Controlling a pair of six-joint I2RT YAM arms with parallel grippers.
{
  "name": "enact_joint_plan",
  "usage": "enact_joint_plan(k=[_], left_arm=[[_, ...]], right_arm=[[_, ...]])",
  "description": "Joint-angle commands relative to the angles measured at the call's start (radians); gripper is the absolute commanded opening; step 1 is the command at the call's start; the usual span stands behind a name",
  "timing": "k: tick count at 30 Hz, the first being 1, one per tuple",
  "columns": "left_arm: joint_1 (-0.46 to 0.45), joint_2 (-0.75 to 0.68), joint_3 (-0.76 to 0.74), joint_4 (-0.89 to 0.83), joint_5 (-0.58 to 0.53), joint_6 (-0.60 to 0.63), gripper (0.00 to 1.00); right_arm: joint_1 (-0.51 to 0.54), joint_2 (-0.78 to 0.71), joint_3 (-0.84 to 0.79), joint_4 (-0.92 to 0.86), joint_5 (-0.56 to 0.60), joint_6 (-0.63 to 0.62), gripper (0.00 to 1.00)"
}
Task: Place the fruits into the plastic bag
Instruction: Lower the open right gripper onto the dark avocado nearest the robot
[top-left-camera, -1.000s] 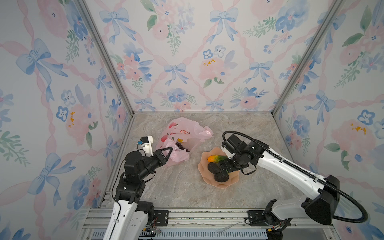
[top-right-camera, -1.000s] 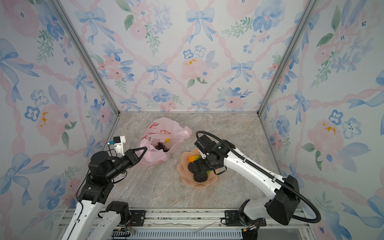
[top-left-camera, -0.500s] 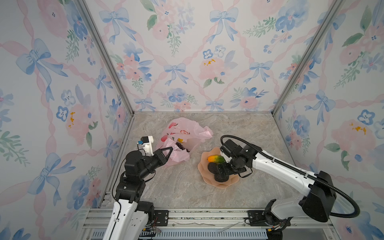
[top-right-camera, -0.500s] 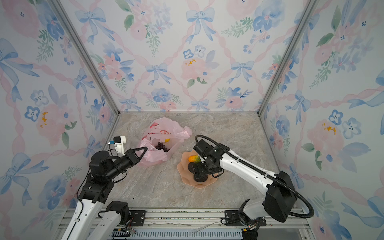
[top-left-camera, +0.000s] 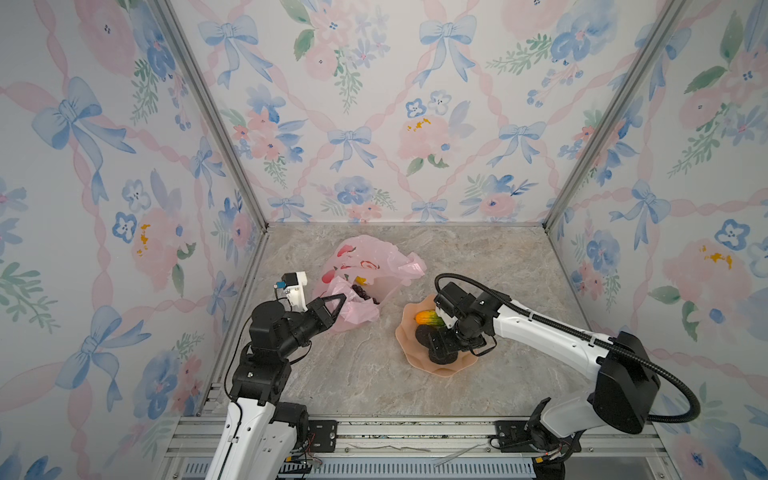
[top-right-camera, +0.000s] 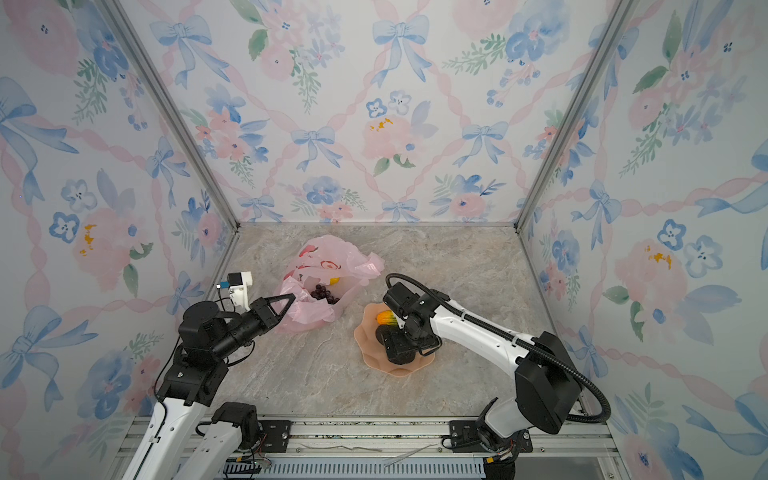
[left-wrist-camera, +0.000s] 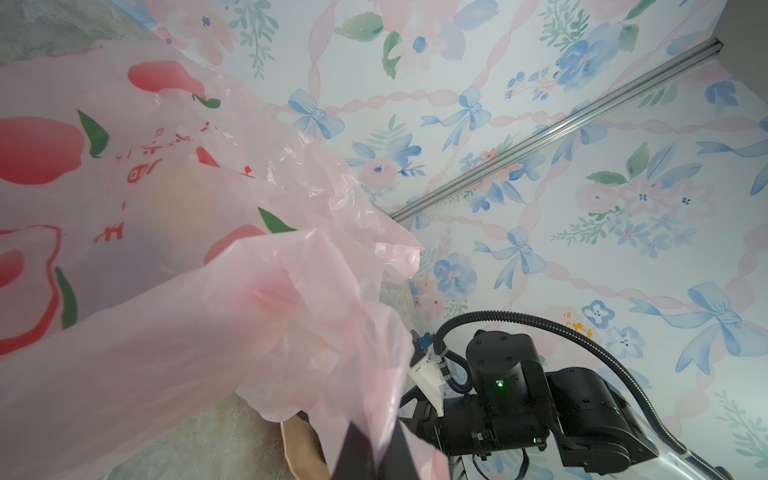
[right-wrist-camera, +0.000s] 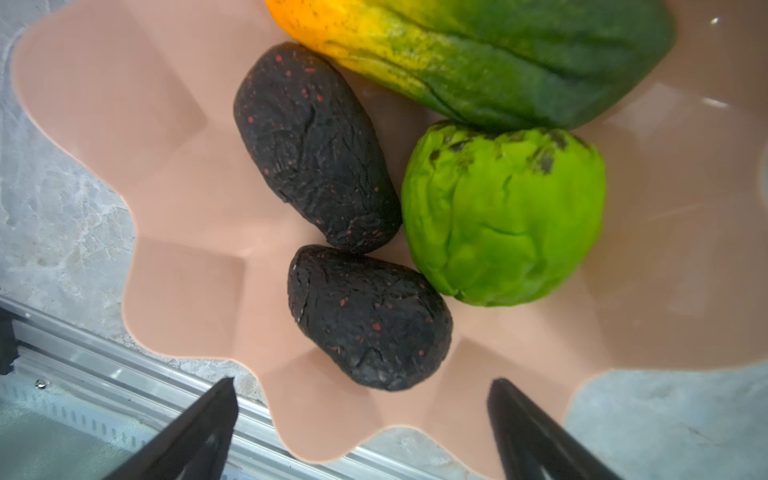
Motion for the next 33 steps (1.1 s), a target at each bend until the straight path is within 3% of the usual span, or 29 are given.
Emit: enact_joint_plan(k=[1, 31, 33], left_arm=[[0.005, -0.001, -0.017, 0.028, 0.015, 0.018, 0.00], [0.007, -0.035, -0.038, 0.028, 0.013, 0.012, 0.00], [0.007, -0.036, -0.037, 0.026, 0.012, 0.011, 0.00]], right_arm=[[0.009, 0.019, -0.025, 0.022, -0.019, 0.024, 0.96], [0.066, 0.176, -0.027, 0.088, 0.052, 0.071, 0.99], [0.068, 0.170, -0.029, 0.087, 0.058, 0.074, 0.94]])
